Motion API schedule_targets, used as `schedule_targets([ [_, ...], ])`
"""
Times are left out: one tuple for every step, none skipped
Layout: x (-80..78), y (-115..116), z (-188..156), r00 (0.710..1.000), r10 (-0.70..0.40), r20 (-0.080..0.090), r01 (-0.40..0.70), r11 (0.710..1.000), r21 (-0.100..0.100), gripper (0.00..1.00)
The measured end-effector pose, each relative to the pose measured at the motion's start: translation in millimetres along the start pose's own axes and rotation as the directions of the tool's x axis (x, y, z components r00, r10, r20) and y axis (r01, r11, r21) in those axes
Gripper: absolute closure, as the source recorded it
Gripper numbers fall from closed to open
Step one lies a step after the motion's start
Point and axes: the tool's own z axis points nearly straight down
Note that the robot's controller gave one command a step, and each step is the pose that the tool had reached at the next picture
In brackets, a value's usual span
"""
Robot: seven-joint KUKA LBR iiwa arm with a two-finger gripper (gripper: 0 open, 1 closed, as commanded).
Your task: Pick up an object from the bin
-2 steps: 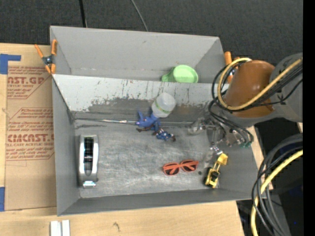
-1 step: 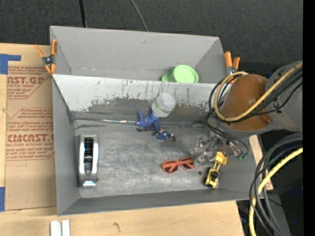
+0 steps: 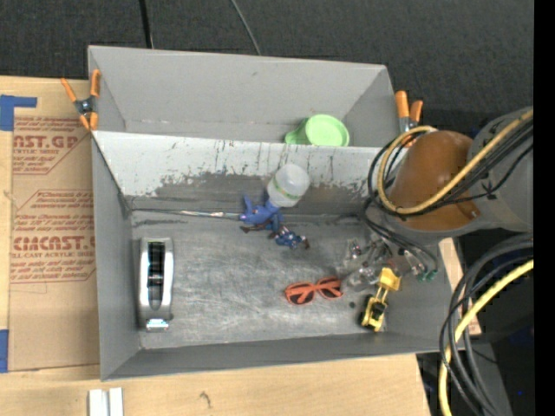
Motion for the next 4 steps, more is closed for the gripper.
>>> schedule_targets([
  [0.9, 0.1, -1.4, 1.000, 0.000, 0.000, 0.000, 1.000, 0.000, 1.00],
  [11.3, 22.5, 3.6, 0.972, -0.237, 0.012, 0.236, 0.972, 0.016, 1.00],
  [11.3, 22.5, 3.6, 0.971, -0.237, 0.011, 0.237, 0.971, 0.016, 1.00],
  [4.5, 13.5, -98.6, 0.972, -0.234, 0.003, 0.234, 0.972, 0.001, 1.00],
])
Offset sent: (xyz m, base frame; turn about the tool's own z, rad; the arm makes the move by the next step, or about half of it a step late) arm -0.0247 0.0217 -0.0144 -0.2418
